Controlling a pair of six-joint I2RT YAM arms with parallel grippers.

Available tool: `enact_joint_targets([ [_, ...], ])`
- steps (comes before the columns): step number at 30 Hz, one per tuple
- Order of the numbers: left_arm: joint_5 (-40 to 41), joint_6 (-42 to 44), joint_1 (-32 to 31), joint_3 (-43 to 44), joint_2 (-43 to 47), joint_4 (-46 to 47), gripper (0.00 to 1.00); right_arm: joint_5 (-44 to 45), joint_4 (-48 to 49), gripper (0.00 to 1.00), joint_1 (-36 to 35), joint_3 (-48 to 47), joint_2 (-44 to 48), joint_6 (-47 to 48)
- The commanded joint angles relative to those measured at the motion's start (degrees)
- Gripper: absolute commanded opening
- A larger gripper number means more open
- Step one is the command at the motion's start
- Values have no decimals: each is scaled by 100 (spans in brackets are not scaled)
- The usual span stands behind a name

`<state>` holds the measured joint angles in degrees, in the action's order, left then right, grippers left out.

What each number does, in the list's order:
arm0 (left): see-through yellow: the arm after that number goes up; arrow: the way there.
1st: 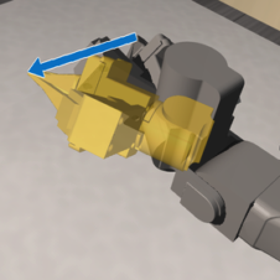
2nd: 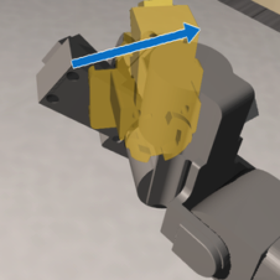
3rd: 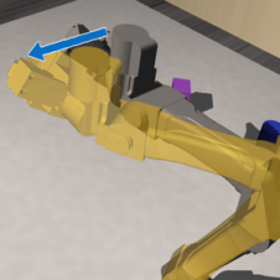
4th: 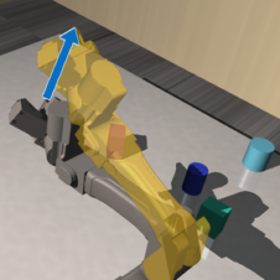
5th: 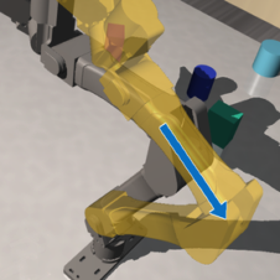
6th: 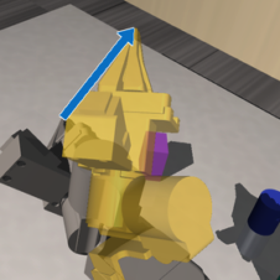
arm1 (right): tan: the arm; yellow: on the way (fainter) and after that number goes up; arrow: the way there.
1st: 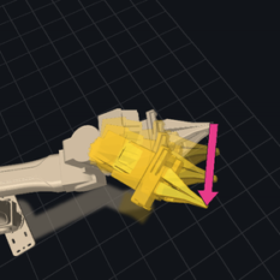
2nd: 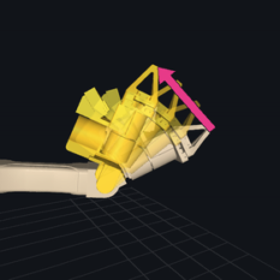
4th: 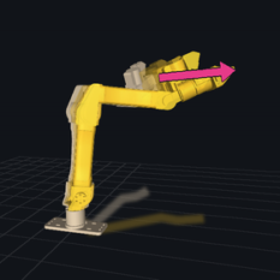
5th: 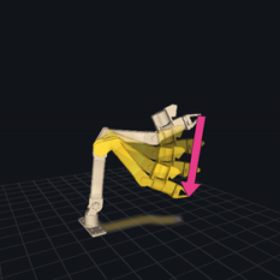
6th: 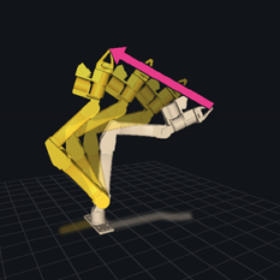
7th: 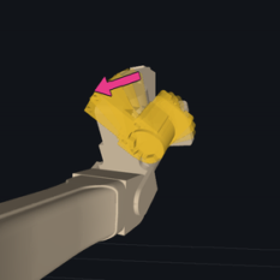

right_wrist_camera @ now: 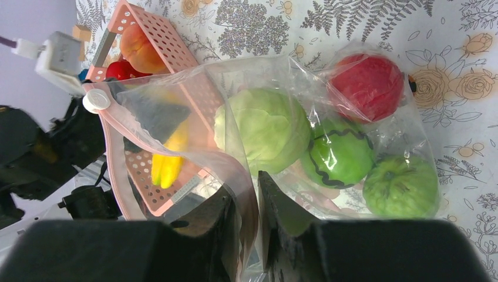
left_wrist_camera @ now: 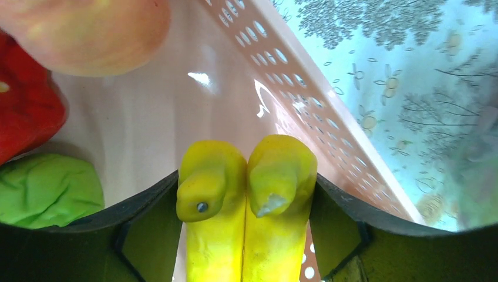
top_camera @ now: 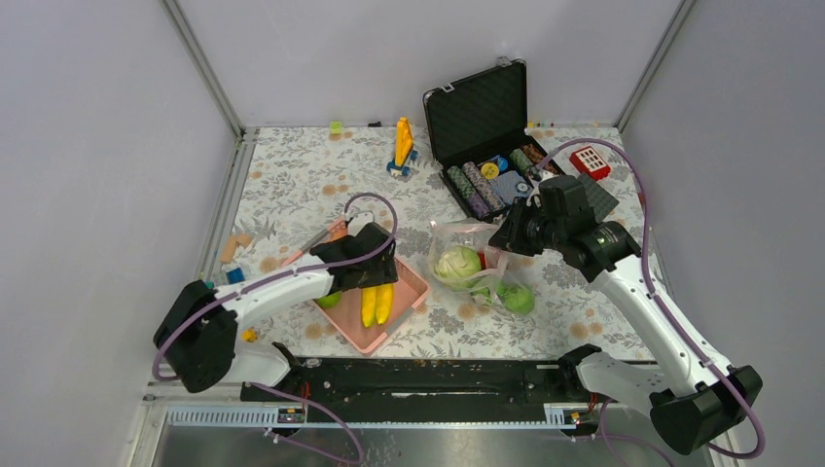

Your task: Place the food in the zip-top bag and seal the zipper

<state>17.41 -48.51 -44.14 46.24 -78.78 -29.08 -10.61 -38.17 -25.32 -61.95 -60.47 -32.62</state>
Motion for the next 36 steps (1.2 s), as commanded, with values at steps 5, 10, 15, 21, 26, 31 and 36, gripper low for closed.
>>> enact_joint_targets([
  [5,84,125,-20,320,1380,-315,13,-27,71,24,62,53,121,171],
  [10,-341,652,-24,499,2352,262,1,-136,78,24,62,22,59,199],
  [15,-1638,1245,-38,192,3158,2211,0,-352,150,24,62,14,60,180],
  [21,-2562,1402,-54,259,2942,4148,0,-839,275,24,62,-50,64,133],
  [26,-2366,1775,-375,728,2295,4924,0,-1119,376,24,62,-98,45,-29],
  [31,-886,2377,-907,1035,1722,5659,0,-1511,499,24,62,-169,-7,-529],
  [36,363,2423,-1165,732,1361,6917,0,-1983,988,24,92,-31,-96,-1316],
])
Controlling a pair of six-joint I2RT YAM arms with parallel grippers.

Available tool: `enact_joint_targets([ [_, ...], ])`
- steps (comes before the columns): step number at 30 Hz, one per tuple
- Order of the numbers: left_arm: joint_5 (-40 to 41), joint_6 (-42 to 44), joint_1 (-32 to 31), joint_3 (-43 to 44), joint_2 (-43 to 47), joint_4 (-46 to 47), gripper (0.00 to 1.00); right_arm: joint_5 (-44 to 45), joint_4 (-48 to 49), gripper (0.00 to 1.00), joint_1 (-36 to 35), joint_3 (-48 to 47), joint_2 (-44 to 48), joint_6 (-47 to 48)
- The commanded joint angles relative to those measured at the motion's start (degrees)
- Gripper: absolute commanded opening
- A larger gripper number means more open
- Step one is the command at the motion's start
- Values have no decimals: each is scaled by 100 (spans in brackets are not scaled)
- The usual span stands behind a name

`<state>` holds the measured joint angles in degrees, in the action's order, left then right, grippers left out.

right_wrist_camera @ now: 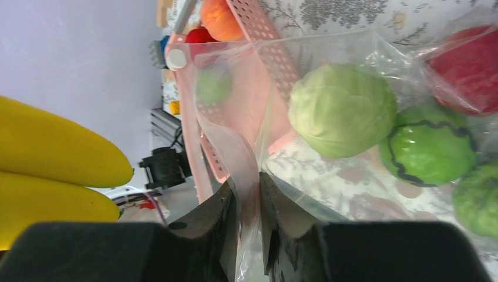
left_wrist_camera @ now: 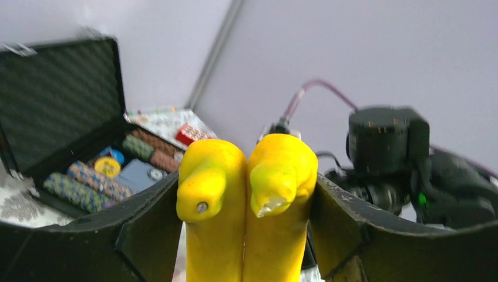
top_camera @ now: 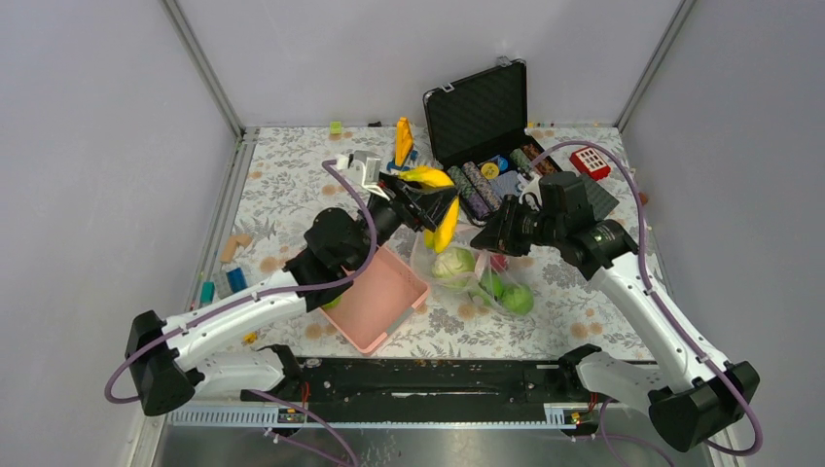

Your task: Place the food in the zip-top bag and seal the zipper

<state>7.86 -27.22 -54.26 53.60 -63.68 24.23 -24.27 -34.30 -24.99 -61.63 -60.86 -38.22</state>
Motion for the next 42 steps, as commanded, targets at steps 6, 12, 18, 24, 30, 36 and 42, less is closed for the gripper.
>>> enact_joint_targets([
  [6,2514,569,-697,-442,-607,2656,0,-729,1128,25,128,134,-68,-1544],
  [12,3717,741,-1133,-825,-1064,3497,0,-675,1339,26,262,128,201,-1937],
  [18,4598,836,-1418,-913,-1321,3705,0,-742,1464,27,336,247,401,-2203],
  [24,4480,393,-1537,-874,-1303,3023,14,-612,1503,28,427,301,554,-2286],
  [30,4272,-51,-1731,-804,-1185,2138,22,-426,1563,29,478,282,595,-2320],
  [36,4188,126,-1939,-573,-1283,1601,71,-455,1755,29,484,309,600,-2447],
  [42,4049,168,-1983,-436,-828,643,99,-416,1758,30,495,368,601,-2444],
])
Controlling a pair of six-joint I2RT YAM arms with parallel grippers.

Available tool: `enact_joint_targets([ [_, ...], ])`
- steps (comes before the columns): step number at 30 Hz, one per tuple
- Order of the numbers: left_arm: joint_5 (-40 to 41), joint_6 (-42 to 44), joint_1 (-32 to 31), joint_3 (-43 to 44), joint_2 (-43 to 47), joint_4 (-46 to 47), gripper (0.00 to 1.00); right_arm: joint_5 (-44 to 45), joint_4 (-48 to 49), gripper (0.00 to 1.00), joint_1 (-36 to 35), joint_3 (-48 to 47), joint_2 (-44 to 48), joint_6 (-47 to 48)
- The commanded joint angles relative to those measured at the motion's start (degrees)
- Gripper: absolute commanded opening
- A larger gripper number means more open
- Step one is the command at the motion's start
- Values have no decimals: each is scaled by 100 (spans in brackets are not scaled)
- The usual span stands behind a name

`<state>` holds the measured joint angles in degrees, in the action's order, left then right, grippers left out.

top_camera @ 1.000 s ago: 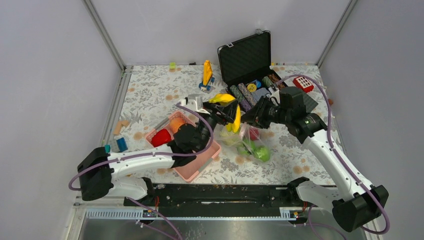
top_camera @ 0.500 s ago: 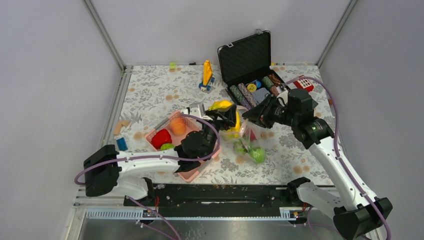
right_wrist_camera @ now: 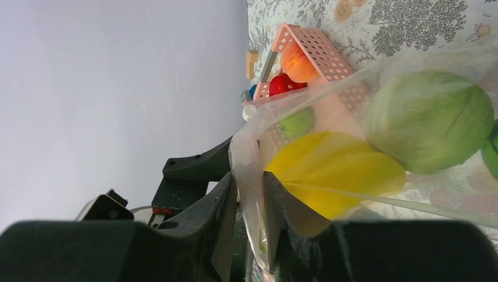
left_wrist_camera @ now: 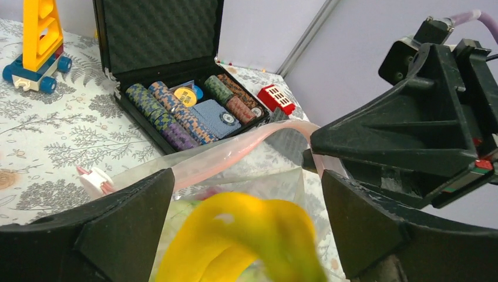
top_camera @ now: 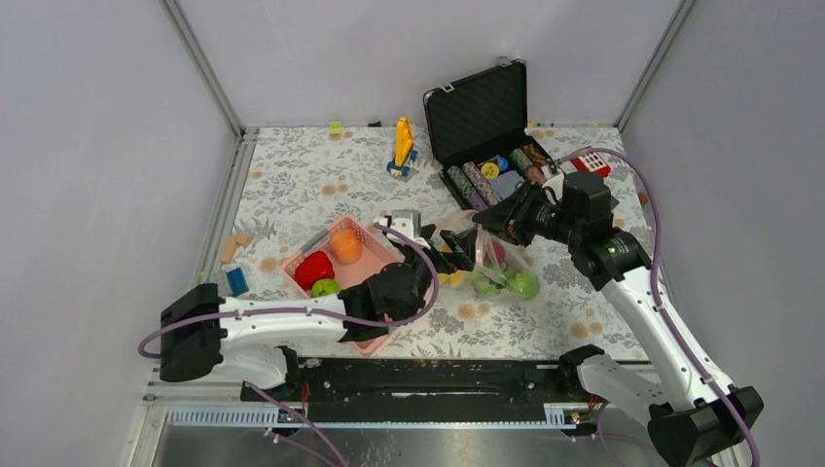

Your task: Place the food in the zip-top bag and seal the zipper

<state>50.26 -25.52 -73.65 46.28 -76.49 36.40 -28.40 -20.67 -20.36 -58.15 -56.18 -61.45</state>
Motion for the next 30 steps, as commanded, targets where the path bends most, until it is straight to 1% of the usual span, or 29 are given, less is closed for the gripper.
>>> enact_joint_targets([
  [1,-255,-29,-44,328,560,-798,99,5,391,31,36,18,132,-110],
  [4,-292,-320,-44,469,861,-1780,99,8,393,31,45,-2,137,-69],
  [9,-219,-864,-13,755,1335,-3148,99,-15,381,30,76,-12,121,76],
  [11,-284,-1237,116,894,1447,-3960,99,-80,380,30,84,-4,139,167],
  [14,-957,-1733,589,1077,1532,-5232,99,-111,188,30,94,-84,147,414],
  [17,-1722,-1923,1132,902,1625,-5850,99,-152,-15,31,89,-185,146,661],
  [20,-2372,-1941,1630,630,1689,-5766,99,-166,-116,31,94,-188,182,818],
  [23,-3085,-1968,2017,483,1514,-5358,98,-132,-232,31,92,-188,192,944],
  [26,-3746,-1953,2167,575,1146,-4927,93,-85,-418,31,94,-250,173,1109],
  [28,-4060,-1908,2182,745,875,-4815,88,-46,-520,31,94,-295,153,1205],
  [29,-4144,-1889,2178,845,738,-4825,83,-17,-564,31,94,-313,140,1251],
  [30,-4153,-1887,2180,940,602,-4874,75,8,-596,31,94,-323,142,1302],
])
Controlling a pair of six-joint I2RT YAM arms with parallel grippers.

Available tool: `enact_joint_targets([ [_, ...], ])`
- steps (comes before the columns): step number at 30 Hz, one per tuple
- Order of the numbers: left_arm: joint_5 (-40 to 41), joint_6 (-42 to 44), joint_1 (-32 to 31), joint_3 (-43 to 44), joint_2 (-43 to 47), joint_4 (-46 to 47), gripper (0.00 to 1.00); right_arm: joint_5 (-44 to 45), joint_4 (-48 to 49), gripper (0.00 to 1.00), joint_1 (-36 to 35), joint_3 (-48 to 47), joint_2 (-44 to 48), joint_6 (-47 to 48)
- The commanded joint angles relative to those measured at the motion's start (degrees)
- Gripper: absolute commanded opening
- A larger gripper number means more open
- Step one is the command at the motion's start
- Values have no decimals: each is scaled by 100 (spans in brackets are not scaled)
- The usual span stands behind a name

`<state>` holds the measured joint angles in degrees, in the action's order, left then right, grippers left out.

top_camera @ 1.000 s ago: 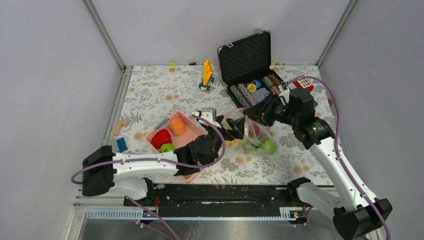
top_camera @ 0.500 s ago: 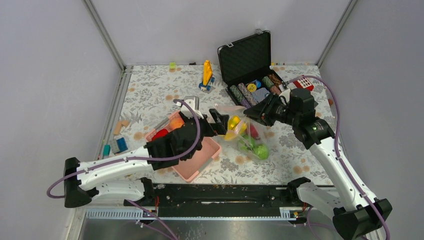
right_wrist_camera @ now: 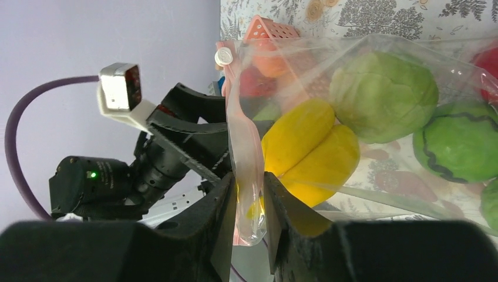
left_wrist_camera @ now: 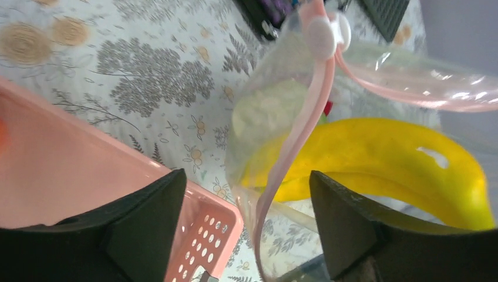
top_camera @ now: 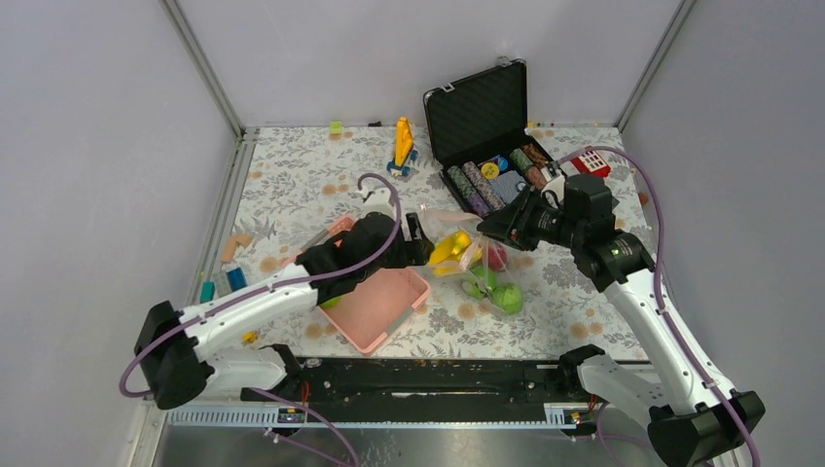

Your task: Place the food in the zip-top bag and seal the zipper

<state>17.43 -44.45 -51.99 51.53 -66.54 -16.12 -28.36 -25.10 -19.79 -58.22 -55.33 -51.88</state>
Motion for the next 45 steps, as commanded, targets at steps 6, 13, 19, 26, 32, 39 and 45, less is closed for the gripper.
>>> enact_joint_targets([
  [6,-661,18,20,880,-620,-46,0,689,-890,19,37,-628,4,1228],
  [13,-867,556,1,1757,-567,-219,0,1825,-1897,0,39,-1154,248,2325],
  [19,-914,1269,-389,3530,-1229,-605,0,3411,-3363,0,29,-1975,293,2896],
  [26,-132,1710,-724,5467,-2627,-1854,0,4229,-3864,0,-16,-2085,259,3083],
  [32,-537,1234,-357,6062,-3700,-3055,0,3143,-3647,0,-25,-1911,164,3350],
  [39,-772,1275,-374,5886,-3734,-2994,2,1214,-2391,0,-25,-1467,556,3170],
  [45,-752,1359,-365,5573,-3377,-2719,8,2807,-2760,0,-18,-1455,543,3023],
])
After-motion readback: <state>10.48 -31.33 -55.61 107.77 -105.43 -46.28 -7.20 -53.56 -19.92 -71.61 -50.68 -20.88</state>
